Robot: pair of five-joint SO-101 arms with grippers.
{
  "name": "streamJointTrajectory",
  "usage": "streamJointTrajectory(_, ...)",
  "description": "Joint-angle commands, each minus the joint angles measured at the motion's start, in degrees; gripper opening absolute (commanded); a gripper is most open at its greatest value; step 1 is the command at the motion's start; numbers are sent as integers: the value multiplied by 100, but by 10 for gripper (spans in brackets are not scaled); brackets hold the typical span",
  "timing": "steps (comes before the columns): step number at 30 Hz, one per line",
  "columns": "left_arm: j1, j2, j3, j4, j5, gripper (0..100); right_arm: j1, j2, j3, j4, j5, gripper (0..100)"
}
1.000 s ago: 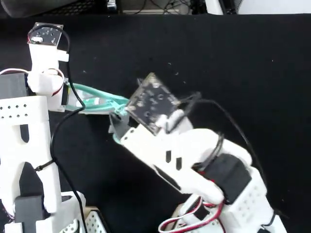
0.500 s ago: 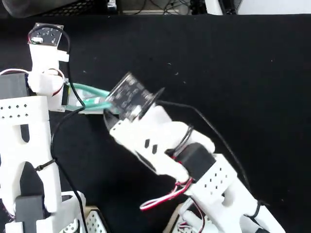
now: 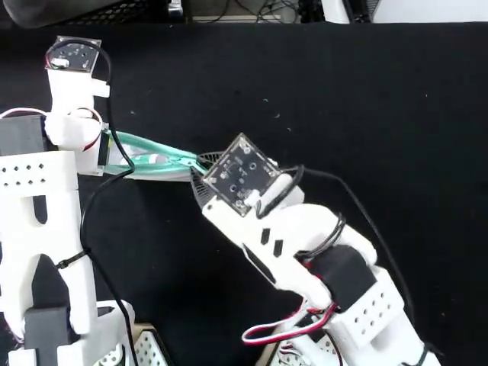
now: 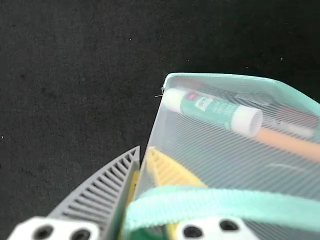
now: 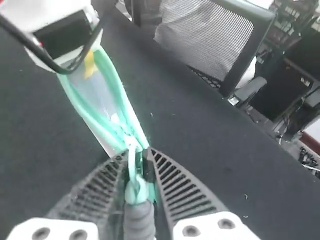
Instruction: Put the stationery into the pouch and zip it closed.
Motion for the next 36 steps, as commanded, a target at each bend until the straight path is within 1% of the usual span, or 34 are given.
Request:
streamJointTrajectory(1,-127,97,224,-18,-18,29,70,-171,-31,79,264,13)
streamJointTrajectory(5,-127,97,224,-18,-18,29,70,22,-31,97,299,13)
streamJointTrajectory(11,-136,97,224,-18,-18,29,62,-154,-57,141,273,16)
streamJointTrajectory(16,-127,97,215,-18,-18,29,70,-356,-40,440,264,106)
streamJointTrajectory(19,-110,97,224,-18,-18,29,88,-356,-31,457,290,109)
streamJointTrajectory(21,-127,97,224,-18,-18,29,79,-356,-31,440,299,91)
streamJointTrajectory(25,-136,97,224,-18,-18,29,79,-347,-22,431,308,12)
streamJointTrajectory(28,-136,97,224,-18,-18,29,70,-347,145,431,281,60)
streamJointTrajectory(32,-136,97,224,-18,-18,29,70,-338,752,202,264,186)
streamJointTrajectory(33,-127,97,224,-18,-18,29,88,-338,901,62,264,195)
streamJointTrajectory(36,-110,97,224,-18,-18,29,97,-338,1182,-369,264,176)
